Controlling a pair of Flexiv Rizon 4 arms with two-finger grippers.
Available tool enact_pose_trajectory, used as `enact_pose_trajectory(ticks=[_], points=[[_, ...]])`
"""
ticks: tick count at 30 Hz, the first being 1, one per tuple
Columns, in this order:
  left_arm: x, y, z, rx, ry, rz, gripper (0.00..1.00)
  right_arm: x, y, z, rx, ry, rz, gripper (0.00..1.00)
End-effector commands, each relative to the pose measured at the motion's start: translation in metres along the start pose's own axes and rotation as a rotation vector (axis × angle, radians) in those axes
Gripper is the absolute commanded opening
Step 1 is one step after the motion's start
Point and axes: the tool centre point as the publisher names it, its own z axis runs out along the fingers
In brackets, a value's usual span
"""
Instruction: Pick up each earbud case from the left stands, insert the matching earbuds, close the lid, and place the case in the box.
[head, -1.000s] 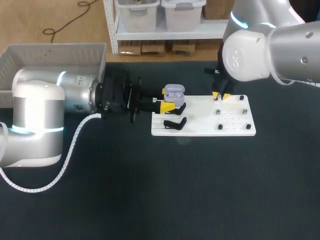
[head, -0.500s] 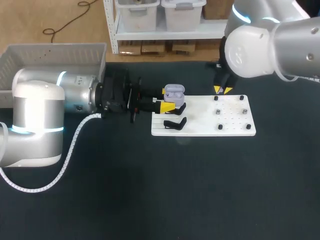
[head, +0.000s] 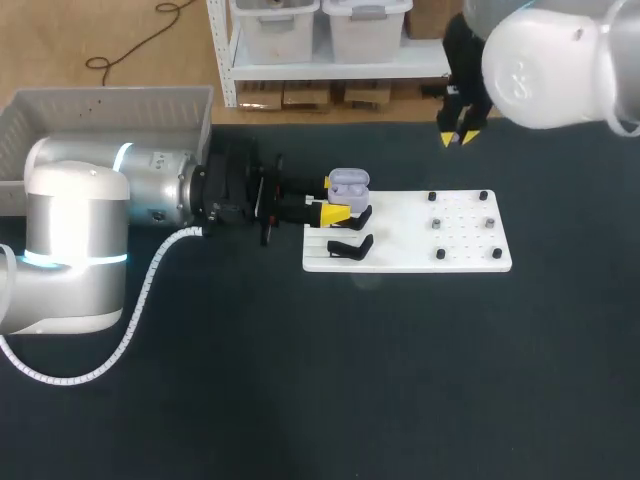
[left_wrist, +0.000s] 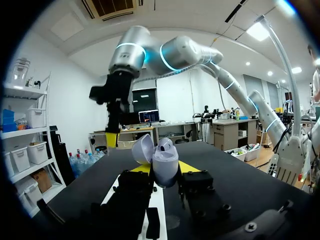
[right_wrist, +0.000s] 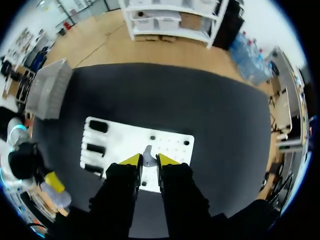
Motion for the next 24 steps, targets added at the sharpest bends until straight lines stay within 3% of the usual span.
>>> enact_pose_trajectory(ticks=[1, 5, 14, 19, 24], points=[[0.000, -0.001, 0.000, -0.005, 0.000, 0.002, 0.00, 0.013, 0.008, -0.036, -0.009, -0.030, -0.091, 0.00], [0.000, -0.001, 0.000, -0.005, 0.000, 0.002, 0.00, 0.019, 0.026, -0.062, 0.001, 0.002, -0.218, 0.00], [0.000, -0.001, 0.000, -0.005, 0.000, 0.002, 0.00, 0.045, 0.074, -0.094, 0.022, 0.110, -0.348, 0.00], [0.000, -0.001, 0.000, -0.005, 0.000, 0.002, 0.00, 0.062, 0.094, -0.099, 0.017, 0.147, -0.379, 0.00], [0.000, -0.001, 0.000, -0.005, 0.000, 0.002, 0.00, 0.063, 0.097, -0.099, 0.051, 0.127, -0.337, 0.00]])
